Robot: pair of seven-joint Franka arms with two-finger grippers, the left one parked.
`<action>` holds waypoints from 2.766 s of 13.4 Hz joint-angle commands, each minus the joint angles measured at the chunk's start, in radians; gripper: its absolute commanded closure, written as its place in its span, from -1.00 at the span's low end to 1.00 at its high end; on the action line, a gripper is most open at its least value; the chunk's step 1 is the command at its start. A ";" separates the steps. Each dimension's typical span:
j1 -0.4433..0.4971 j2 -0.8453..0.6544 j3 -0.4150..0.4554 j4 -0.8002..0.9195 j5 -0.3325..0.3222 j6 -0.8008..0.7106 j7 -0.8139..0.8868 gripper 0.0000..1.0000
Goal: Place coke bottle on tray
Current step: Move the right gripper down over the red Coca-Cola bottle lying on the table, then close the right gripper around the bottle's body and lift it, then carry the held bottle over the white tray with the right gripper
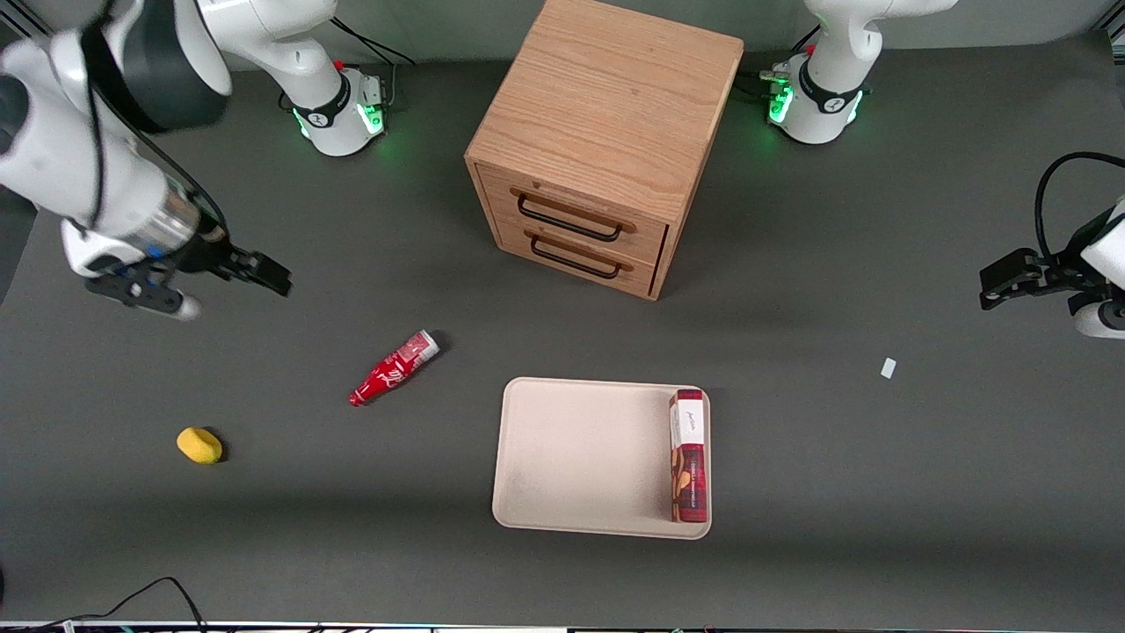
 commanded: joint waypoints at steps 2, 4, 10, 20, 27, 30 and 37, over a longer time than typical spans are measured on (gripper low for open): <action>-0.001 0.167 0.068 0.042 0.034 0.149 0.260 -1.00; -0.001 0.256 0.093 0.035 0.034 0.238 0.377 -1.00; 0.012 0.421 0.120 -0.051 0.025 0.488 0.557 -1.00; 0.008 0.510 0.119 -0.074 0.023 0.547 0.586 -1.00; 0.006 0.520 0.120 -0.097 0.022 0.582 0.575 -0.10; 0.008 0.517 0.120 -0.090 0.022 0.579 0.575 0.65; 0.011 0.513 0.132 0.261 -0.024 0.319 0.451 1.00</action>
